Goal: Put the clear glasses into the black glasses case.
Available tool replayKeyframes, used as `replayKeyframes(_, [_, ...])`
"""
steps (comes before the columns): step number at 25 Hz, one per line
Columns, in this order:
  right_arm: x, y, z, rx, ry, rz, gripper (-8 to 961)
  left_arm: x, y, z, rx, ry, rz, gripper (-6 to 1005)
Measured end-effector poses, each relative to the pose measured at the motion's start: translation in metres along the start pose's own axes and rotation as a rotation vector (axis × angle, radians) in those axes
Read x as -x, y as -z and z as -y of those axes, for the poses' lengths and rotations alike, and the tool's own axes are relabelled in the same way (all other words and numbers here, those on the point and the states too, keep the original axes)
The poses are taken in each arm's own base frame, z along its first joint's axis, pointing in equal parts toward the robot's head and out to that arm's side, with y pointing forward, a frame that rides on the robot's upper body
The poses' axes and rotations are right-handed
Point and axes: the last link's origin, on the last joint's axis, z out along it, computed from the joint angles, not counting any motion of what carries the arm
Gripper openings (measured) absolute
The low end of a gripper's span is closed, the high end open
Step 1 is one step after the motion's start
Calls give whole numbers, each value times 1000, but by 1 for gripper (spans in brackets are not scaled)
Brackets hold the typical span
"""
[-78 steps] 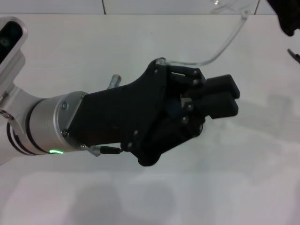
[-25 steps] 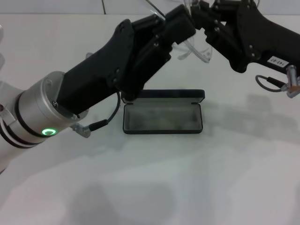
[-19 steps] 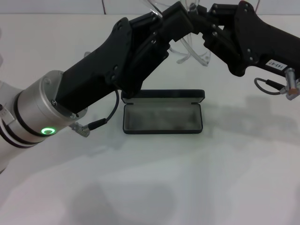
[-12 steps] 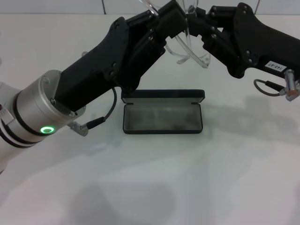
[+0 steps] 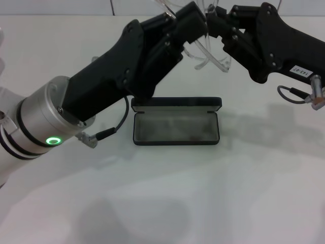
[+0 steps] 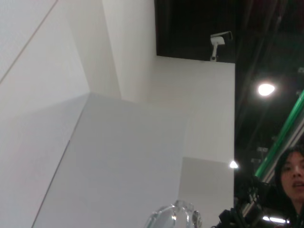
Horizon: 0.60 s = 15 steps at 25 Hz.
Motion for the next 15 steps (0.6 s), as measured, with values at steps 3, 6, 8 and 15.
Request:
replayKeyframes(3, [0, 0, 0, -1, 1, 0, 69, 1, -2, -1, 17, 2, 14, 111])
replayKeyframes(6, [1, 0, 1, -7, 4, 5, 69, 3, -3, -2, 29, 5, 25, 111])
replayKeyframes(8, [1, 1, 1, -14, 4, 9, 69, 3, -3, -2, 32, 5, 28, 111])
replayKeyframes(15, [2, 4, 1, -29, 7, 22, 69, 3, -2, -2, 28, 7, 29, 111])
